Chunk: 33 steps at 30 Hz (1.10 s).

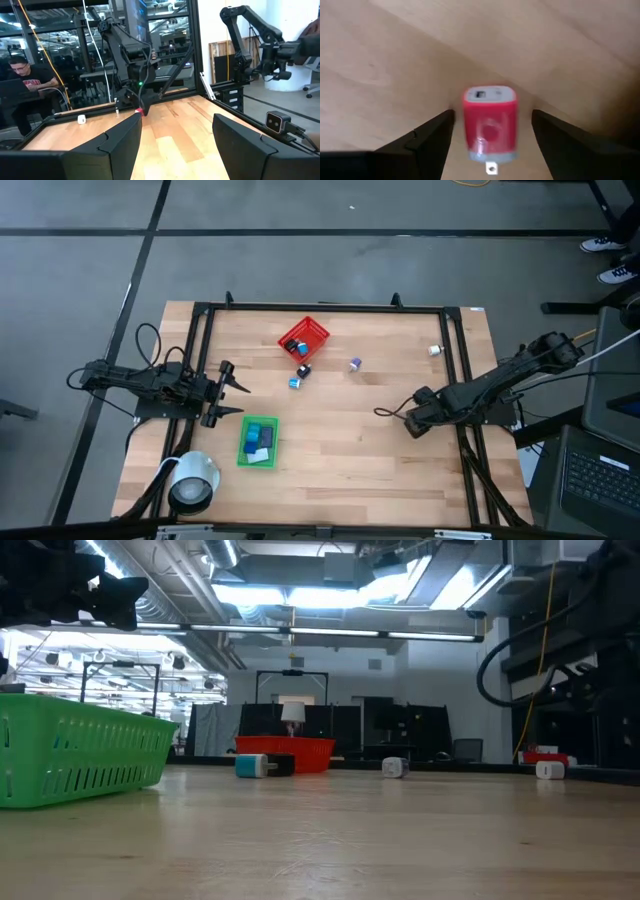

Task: Pick & Place Office items
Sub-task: Put the pink charger adapter into the red bin

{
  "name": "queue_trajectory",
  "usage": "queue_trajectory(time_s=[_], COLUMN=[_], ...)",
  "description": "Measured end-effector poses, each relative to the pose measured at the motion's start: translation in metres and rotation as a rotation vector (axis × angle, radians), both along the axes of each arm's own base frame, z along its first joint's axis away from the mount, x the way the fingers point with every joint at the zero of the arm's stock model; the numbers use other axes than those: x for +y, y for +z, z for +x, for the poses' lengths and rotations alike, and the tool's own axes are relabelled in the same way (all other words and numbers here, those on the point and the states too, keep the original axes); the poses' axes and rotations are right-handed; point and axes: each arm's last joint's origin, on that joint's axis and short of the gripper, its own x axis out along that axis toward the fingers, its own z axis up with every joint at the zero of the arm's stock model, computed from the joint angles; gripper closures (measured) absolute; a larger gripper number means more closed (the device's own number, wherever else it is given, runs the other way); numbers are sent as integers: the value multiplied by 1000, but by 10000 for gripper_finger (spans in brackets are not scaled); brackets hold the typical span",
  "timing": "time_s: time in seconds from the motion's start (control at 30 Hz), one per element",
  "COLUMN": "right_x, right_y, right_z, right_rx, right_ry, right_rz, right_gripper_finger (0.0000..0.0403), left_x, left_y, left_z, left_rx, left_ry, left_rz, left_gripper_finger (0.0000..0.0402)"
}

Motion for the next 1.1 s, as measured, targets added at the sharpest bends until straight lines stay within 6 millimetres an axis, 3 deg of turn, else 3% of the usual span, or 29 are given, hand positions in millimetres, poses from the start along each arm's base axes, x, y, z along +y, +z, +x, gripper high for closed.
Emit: queue_trajectory(time_s=[0.23,0.37,0.5,0.6,0.77,0.93,1.1], right_x=[0,-1,1,4,12,14,3], right_y=[3,4,4,7,30,73,120], right_z=[2,3,7,15,40,74,103], right_rx=[-31,-40,-85,-158,-356,-640,-872], right_ry=[51,49,38,54,111,181,212], right_rz=[-22,-18,1,18,-9,-144,-380], right_gripper_finger=[151,198,273,271,271,271,271], left_x=[0,0,0,0,0,0,0], left_y=[0,0,0,0,0,0,0], left_z=[0,0,0,0,0,0,0], left_rx=[0,0,0,0,0,0,0], left_ry=[0,0,0,0,0,0,0], left_rz=[0,0,0,0,0,0,0], left_gripper_finger=[162,162,162,162,162,162,162])
